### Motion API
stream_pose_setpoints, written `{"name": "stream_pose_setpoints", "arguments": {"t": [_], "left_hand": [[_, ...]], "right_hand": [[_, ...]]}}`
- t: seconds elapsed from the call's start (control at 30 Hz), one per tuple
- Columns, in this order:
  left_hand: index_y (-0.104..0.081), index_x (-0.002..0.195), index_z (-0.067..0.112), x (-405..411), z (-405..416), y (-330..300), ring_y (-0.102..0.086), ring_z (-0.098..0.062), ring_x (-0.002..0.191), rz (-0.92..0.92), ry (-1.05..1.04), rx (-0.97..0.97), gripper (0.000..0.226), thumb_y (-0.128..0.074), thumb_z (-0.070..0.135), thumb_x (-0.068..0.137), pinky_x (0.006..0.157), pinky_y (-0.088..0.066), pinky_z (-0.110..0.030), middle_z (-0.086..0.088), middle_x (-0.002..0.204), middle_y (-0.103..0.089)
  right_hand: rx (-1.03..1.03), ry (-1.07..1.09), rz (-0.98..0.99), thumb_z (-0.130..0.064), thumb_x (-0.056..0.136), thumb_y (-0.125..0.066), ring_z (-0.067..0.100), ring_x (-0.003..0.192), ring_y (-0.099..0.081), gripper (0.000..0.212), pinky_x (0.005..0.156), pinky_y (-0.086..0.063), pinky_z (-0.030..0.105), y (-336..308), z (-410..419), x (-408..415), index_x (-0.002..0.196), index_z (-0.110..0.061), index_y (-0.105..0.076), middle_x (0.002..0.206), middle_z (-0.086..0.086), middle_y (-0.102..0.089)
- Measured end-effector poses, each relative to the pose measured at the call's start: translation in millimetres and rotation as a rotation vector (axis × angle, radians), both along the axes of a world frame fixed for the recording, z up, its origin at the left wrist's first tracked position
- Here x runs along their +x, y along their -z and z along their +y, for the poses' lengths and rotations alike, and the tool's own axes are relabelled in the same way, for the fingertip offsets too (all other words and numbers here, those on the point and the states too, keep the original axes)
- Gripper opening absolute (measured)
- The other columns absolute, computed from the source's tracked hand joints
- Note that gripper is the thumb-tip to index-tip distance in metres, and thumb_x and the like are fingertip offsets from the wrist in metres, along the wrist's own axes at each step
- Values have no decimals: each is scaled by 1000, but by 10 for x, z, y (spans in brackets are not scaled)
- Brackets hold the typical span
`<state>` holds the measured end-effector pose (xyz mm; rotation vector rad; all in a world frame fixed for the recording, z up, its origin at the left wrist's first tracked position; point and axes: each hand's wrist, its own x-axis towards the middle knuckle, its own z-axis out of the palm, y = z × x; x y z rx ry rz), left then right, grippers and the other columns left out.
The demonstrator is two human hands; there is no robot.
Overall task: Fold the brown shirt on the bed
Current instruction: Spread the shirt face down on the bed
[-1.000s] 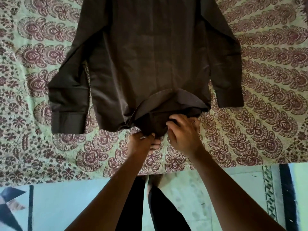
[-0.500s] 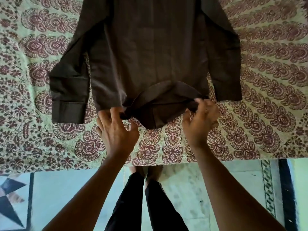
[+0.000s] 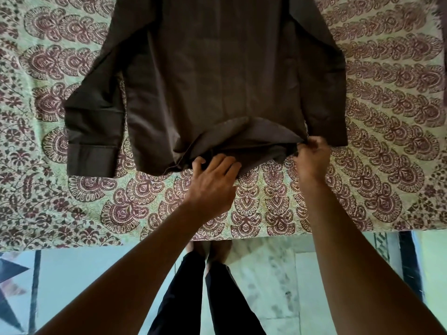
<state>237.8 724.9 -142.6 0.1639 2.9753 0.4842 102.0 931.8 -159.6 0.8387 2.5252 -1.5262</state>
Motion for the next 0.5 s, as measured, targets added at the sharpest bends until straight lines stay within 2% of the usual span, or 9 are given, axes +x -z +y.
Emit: {"name": "stream_pose_setpoints", "arguments": {"t": [0.03,0.1,0.17,0.2,0.27,0.3,0.37,0.43,0.5], "left_hand": [[-61,131,16,-10,47,62,-55,-24,125,-29,-13,-18,57,-75,32,78,98,-38,-54,-1,133,-61],[-61,128,15,-19,105,140,-59,-25,119,-52,-48,-41,53,-76,31,79,95,-40,-52,-2,130,-61],[-63,123,16,-27,122,167,-61,-25,113,-30,-83,-31,44,-74,30,83,93,-41,-50,-1,125,-61],[-63,121,16,-31,121,166,-61,-25,110,-19,-96,-19,40,-72,29,84,92,-41,-49,-1,123,-62],[-65,118,16,-36,115,155,-63,-25,106,-6,-99,-6,36,-70,28,85,90,-41,-48,-1,120,-63],[-65,116,16,-33,109,155,-64,-26,104,0,-92,-14,34,-70,29,85,89,-42,-48,-2,118,-64],[-67,112,14,-21,91,164,-66,-27,99,9,-76,-33,30,-70,29,86,88,-43,-47,-3,115,-64],[-68,109,13,-16,75,175,-67,-28,97,3,-72,-22,27,-71,27,86,88,-45,-47,-3,113,-65],[-70,109,13,-11,59,177,-68,-30,96,-18,-80,6,27,-75,23,84,87,-48,-47,-3,111,-66]], "right_hand": [[-96,50,-19,7,93,-57,28,97,-72,22,78,-63,38,-20,8,-14,109,-8,-58,105,11,-66],[-285,159,-57,8,94,-58,18,77,-70,25,59,-59,27,-62,6,-32,115,-6,-55,103,13,-66],[-342,179,-103,4,94,-62,9,55,-58,25,43,-43,20,-96,5,-22,118,-3,-61,87,10,-67],[-334,158,-134,2,94,-64,8,50,-52,21,40,-36,20,-89,16,-5,114,-2,-65,77,6,-64],[-295,115,-168,-1,96,-60,10,54,-47,10,43,-32,23,-87,48,23,101,-1,-69,68,2,-58],[-304,126,-167,-1,98,-56,13,59,-50,12,47,-37,25,-104,61,31,96,-5,-68,71,3,-59],[-391,206,-160,-4,103,-45,19,79,-65,19,66,-55,31,-135,95,27,105,-9,-64,92,8,-66],[-491,340,-149,-5,105,-37,24,90,-69,24,79,-62,41,-162,149,-9,115,-11,-59,106,10,-67],[-483,418,-145,-3,101,-32,24,83,-68,29,68,-61,37,-120,203,-56,107,-15,-58,105,12,-66]]}}
